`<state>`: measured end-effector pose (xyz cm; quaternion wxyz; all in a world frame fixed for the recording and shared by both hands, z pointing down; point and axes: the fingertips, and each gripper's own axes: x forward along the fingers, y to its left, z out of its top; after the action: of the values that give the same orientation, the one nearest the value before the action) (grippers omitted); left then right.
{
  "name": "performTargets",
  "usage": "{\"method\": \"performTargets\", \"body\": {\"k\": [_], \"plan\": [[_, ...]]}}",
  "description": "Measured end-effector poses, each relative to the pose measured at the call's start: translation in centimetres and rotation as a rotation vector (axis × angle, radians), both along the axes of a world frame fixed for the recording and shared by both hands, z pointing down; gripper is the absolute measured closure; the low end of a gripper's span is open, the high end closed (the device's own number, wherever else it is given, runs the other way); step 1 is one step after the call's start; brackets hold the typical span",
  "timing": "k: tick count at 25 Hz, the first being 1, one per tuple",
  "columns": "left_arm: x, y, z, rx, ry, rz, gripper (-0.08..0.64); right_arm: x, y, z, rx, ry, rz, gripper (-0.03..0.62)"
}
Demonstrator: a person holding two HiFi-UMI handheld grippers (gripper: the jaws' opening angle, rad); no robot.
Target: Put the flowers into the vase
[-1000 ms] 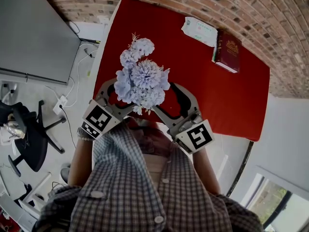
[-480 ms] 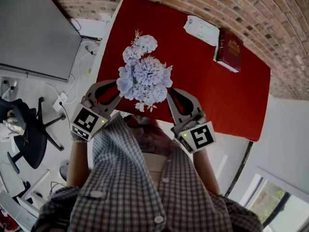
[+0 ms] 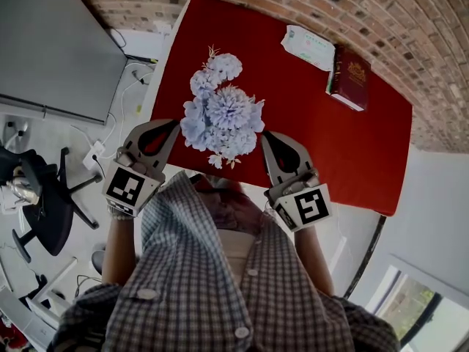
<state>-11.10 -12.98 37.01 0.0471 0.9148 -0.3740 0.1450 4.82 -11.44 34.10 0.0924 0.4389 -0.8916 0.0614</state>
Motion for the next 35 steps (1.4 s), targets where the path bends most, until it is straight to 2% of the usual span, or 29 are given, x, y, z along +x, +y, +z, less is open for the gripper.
{"method": "performTargets", "body": {"k": [7,14,21,35], "plan": [[0.4,0.0,-0.9,0.008,-0.005,0.023,0.552,0.5,-0.7,-0.4,0.016,0.013,0.026,0.586],[1.2,0.5,-0.8,-0.011,-0.015,0.066,0.552,0.3,-0.8,-0.9,0.033,-0.002,-0.003,0.586],[0.9,0.4,-0.6,-0.016,-0.015,0.049,0.552,-0.1,-0.8,-0.7,0.041,0.007,-0.014,0.586],[-0.2,-0.2,-0.5,-0.014,-0.024,0.019,0.552,0.2,-1.0,0.2,0.001,0.033,0.003,0.586]]}}
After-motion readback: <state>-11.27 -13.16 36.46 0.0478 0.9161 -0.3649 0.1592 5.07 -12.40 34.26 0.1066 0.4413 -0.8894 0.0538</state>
